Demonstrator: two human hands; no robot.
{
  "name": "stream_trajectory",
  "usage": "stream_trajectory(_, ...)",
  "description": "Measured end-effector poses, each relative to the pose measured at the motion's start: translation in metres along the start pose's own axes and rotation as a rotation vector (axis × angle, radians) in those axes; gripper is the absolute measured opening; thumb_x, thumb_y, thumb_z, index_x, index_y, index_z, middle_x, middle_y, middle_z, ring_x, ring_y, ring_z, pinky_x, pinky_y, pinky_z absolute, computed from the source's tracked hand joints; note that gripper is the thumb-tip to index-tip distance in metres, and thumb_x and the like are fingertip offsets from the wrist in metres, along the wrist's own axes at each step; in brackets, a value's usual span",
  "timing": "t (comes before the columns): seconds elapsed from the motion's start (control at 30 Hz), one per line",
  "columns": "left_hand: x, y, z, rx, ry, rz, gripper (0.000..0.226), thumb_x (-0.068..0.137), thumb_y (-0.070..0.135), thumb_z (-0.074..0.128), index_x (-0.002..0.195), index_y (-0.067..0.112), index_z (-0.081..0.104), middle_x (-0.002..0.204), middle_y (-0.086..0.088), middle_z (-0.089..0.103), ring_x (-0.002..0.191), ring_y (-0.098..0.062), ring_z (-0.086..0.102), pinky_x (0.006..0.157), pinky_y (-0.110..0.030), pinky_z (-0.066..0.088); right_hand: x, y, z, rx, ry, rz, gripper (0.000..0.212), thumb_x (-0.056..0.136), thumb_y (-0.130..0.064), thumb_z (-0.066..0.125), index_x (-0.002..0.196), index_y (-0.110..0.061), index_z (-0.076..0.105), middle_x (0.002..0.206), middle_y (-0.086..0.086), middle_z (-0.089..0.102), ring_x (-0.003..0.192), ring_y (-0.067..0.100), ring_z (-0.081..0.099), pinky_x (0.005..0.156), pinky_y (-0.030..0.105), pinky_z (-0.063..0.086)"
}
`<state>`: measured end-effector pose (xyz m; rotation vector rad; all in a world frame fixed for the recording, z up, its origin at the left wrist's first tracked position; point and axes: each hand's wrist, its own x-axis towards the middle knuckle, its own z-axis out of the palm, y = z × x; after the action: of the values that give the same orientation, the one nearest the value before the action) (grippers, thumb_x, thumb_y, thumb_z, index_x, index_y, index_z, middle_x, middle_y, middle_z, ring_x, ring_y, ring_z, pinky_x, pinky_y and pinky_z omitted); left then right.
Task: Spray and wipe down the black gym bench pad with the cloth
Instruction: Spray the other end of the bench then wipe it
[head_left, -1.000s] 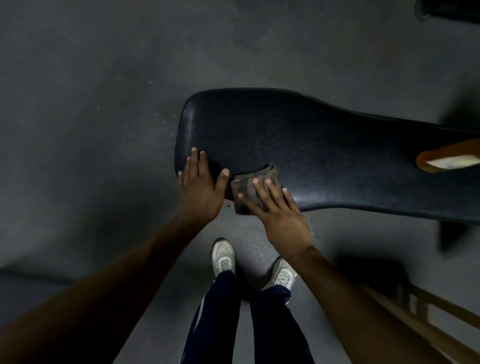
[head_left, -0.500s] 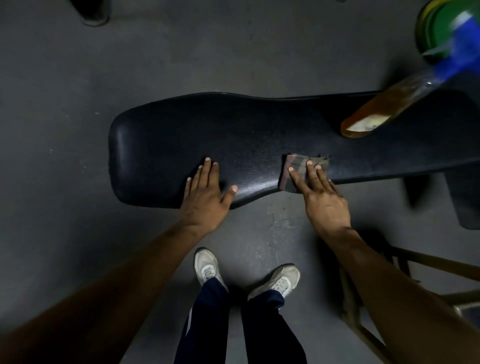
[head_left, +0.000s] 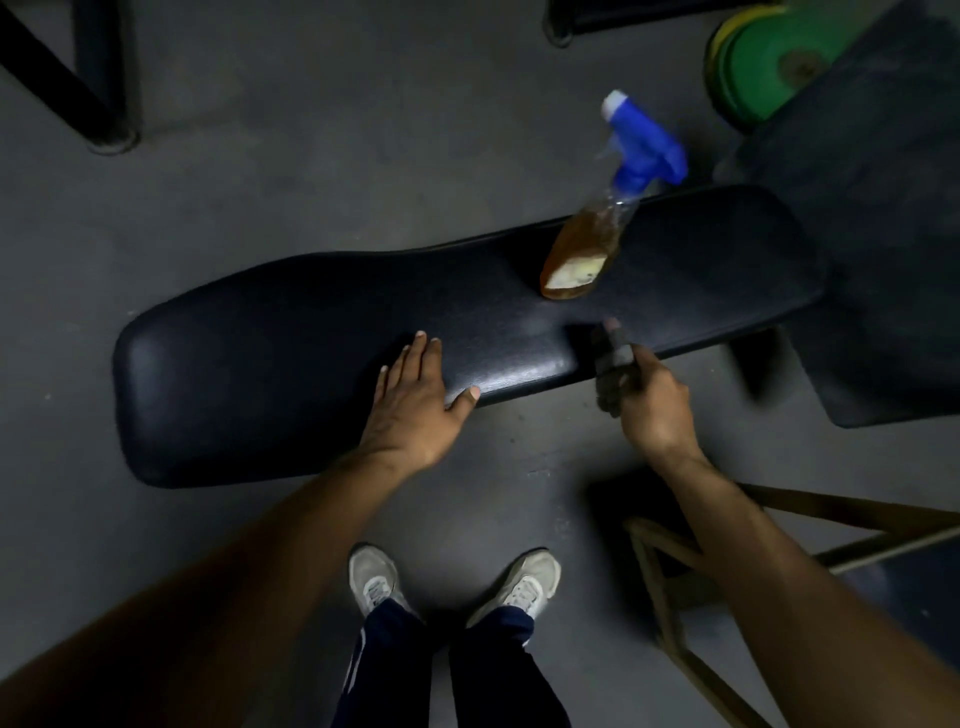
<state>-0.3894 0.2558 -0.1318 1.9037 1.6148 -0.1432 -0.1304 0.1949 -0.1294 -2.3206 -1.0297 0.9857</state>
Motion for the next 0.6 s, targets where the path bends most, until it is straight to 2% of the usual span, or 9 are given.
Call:
stream_trajectory(0.03,0.005,0.013,-0.003,-0.005,0.003,0.009,0.085,0.098,0.058,0.042,0.161,0.015,0.006,0.17,-0.001,-0.004,0.156,-0.019,0.001,0.126,-0.039,0.0,0.001,-0.001,-0.011,0.071,0.002,0.012,0.021,0.108,-0.026,0.045,0.115,-0.032,0.064,0.088,0.001,0.072,0.078,0.019,0.07,0.064,0.012,0.052)
stream_trajectory(0.07,0.01,0.026,-0.007,-0.014,0.008,0.021,0.087,0.097,0.058,0.045,0.161,0.015,0.006,0.17,-0.001,-0.004,0.156,-0.019,0.002,0.126,-0.04,0.002,0.002,-0.002,-0.023,0.12,0.006,0.017,0.021,0.108,-0.02,0.046,0.116,-0.028,0.064,0.088,-0.002,0.071,0.077,0.013,0.068,0.062,0.007,0.05)
stream_trajectory(0.1,0.016,0.038,-0.011,-0.028,0.013,0.035,0.089,0.096,0.058,0.048,0.161,0.015,0.006,0.17,-0.002,-0.002,0.156,-0.019,0.002,0.126,-0.04,0.004,0.005,-0.002,-0.033,0.153,0.008,0.024,0.023,0.107,-0.018,0.047,0.117,-0.028,0.065,0.091,-0.003,0.072,0.081,0.014,0.07,0.069,0.011,0.055)
stream_trajectory(0.17,0.028,0.062,-0.021,-0.074,0.023,0.061,0.092,0.094,0.056,0.055,0.161,0.015,0.007,0.17,-0.003,0.0,0.155,-0.021,0.005,0.126,-0.04,0.008,0.01,0.001,-0.052,0.228,0.002,0.021,0.026,0.104,-0.02,0.05,0.116,-0.037,0.066,0.102,-0.002,0.075,0.097,0.021,0.073,0.09,0.039,0.063)
stream_trajectory(0.2,0.034,0.074,-0.026,-0.106,0.028,0.07,0.094,0.093,0.054,0.059,0.161,0.015,0.007,0.169,-0.003,0.002,0.155,-0.023,0.007,0.126,-0.039,0.01,0.013,0.005,-0.061,0.29,-0.008,0.022,0.026,0.102,-0.022,0.051,0.114,-0.04,0.066,0.105,-0.002,0.076,0.101,0.022,0.074,0.094,0.048,0.062)
stream_trajectory(0.3,0.05,0.105,-0.039,-0.21,0.051,0.094,0.097,0.09,0.048,0.067,0.161,0.015,0.01,0.169,-0.005,0.007,0.154,-0.026,0.013,0.124,-0.038,0.015,0.022,0.012,-0.083,0.431,0.014,0.011,0.025,0.094,-0.026,0.053,0.109,-0.039,0.068,0.107,0.003,0.076,0.103,0.026,0.075,0.094,0.055,0.063)
stream_trajectory(0.4,0.065,0.129,-0.05,-0.244,0.096,0.131,0.101,0.085,0.046,0.074,0.159,0.012,0.014,0.166,-0.009,0.017,0.152,-0.028,0.02,0.123,-0.041,0.02,0.017,0.002,-0.102,0.529,0.051,0.002,0.025,0.1,-0.012,0.053,0.109,-0.029,0.069,0.109,0.011,0.075,0.106,0.032,0.074,0.094,0.053,0.063)
stream_trajectory(0.47,0.078,0.141,-0.057,-0.256,0.113,0.154,0.104,0.082,0.045,0.078,0.159,0.011,0.016,0.165,-0.009,0.02,0.151,-0.026,0.021,0.123,-0.039,0.02,0.019,0.001,-0.108,0.578,0.052,-0.003,0.028,0.104,-0.001,0.05,0.112,-0.021,0.068,0.113,0.018,0.074,0.11,0.036,0.072,0.092,0.047,0.064)
stream_trajectory(0.6,0.102,0.155,-0.064,-0.328,0.097,0.197,0.102,0.081,0.039,0.08,0.158,0.015,0.018,0.164,-0.005,0.025,0.15,-0.022,0.024,0.118,-0.036,0.022,0.023,-0.003,-0.113,0.676,0.049,-0.005,0.026,0.106,0.003,0.047,0.118,-0.01,0.067,0.109,0.014,0.076,0.097,0.023,0.075,0.076,0.029,0.062)
